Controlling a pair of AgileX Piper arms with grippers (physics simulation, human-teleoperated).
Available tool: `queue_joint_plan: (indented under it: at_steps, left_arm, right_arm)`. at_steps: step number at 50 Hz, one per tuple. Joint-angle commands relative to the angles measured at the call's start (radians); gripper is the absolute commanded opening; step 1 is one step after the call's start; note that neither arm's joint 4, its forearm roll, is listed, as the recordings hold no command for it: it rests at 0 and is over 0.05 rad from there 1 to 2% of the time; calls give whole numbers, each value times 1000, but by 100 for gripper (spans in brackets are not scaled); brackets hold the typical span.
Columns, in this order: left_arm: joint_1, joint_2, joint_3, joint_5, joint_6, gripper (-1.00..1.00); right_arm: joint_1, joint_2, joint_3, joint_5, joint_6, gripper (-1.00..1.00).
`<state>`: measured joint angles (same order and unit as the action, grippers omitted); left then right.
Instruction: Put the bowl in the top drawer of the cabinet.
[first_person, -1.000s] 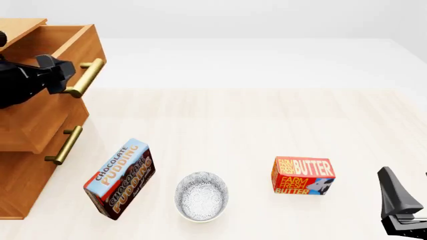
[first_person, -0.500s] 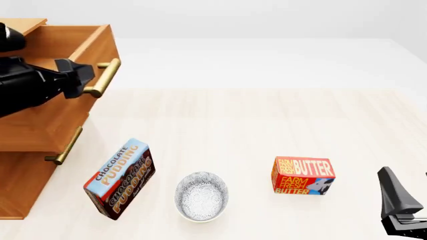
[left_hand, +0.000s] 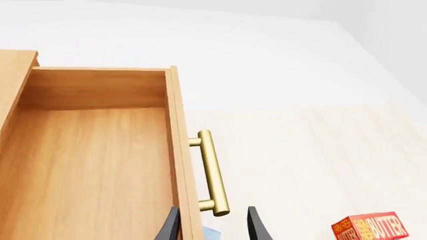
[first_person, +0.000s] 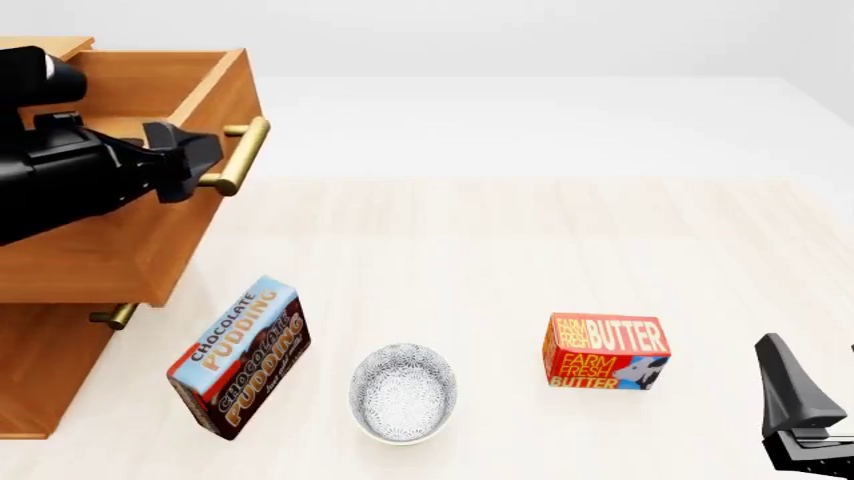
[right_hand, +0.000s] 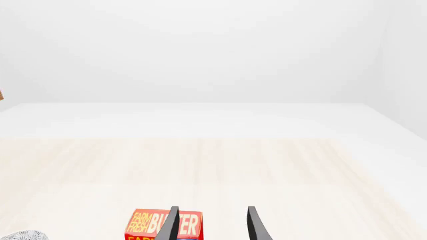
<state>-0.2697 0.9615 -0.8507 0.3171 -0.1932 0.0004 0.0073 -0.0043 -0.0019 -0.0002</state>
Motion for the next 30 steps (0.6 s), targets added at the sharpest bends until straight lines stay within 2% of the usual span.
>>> queue_joint_plan:
  at_steps: [1, 30]
  left_arm:
    - [-29, 14, -13, -8, 18, 100]
    - [-102, 60, -16, -38, 18, 100]
  right_arm:
    - [0, 0, 0, 0, 0, 100]
    - [0, 0, 0, 0, 0, 100]
